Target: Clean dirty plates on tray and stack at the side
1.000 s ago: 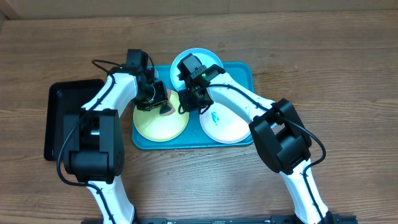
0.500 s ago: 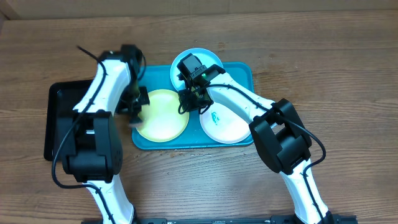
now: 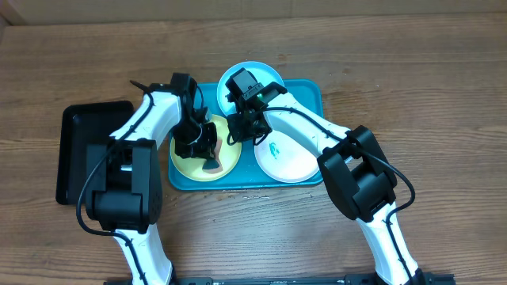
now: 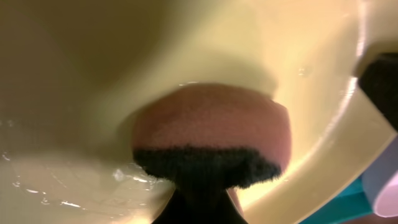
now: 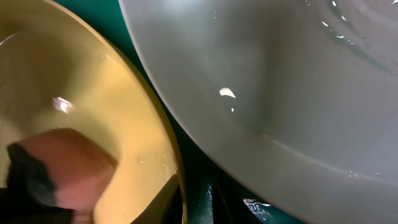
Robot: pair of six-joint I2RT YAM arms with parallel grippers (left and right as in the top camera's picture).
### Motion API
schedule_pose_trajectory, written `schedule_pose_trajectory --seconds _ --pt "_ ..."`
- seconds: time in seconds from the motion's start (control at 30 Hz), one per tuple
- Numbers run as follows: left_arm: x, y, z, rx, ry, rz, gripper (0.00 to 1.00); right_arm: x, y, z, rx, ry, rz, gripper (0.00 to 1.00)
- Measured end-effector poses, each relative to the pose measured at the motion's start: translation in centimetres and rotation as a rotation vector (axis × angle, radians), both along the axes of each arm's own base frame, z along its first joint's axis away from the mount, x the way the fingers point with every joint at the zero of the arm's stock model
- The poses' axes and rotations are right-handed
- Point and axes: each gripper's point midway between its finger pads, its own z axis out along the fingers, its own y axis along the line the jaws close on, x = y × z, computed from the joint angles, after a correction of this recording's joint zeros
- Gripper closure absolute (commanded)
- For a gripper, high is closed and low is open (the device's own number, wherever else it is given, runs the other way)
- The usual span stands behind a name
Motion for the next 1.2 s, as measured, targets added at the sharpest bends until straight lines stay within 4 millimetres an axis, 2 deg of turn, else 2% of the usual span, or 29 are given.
schedule_pose_trajectory --seconds 0.17,0.3,0.4,0.5,0.67,0.77,0.87,0.93,1.0,1.2 --pt "-0.5 2.0 -0.4 0.134 0.006 -0.007 0.96 -0.1 0.0 0.0 0.000 0.004 0.002 0.82" --pt "-1.3 5.9 0.1 0.377 0.039 0.005 0.96 -0.2 0.0 0.0 0.001 0.006 0.002 0.82" --pt "-1.2 8.9 1.6 0.542 0.052 0.019 0.96 -0.2 0.0 0.0 0.000 0.008 0.002 0.86" --pt "0.5 10.2 4.0 0.632 0.010 0.052 0.96 -0.6 -0.3 -0.2 -0.011 0.025 0.001 0.96" --pt "4.8 10.3 9.0 0.631 -0.130 0.148 0.96 -1.5 -1.2 0.5 -0.056 0.073 -0.003 0.96" --pt "6.5 10.2 10.6 0.545 -0.180 0.213 0.96 -1.5 -1.1 2.3 -0.084 0.075 0.007 0.96" --pt "6.4 11.6 11.2 0.441 -0.162 0.306 0.96 -0.4 0.0 5.5 -0.083 -0.004 0.025 0.96" --pt "5.5 13.8 11.2 0.397 -0.116 0.390 0.96 0.3 0.6 8.1 -0.124 -0.095 0.033 0.96" --pt "4.7 16.0 11.2 0.390 -0.086 0.450 0.96 0.7 0.1 9.6 -0.212 -0.178 0.032 0.96" --pt "2.0 22.6 11.2 0.380 -0.017 0.637 0.96 1.2 -1.3 13.2 -0.504 -0.449 0.026 0.96"
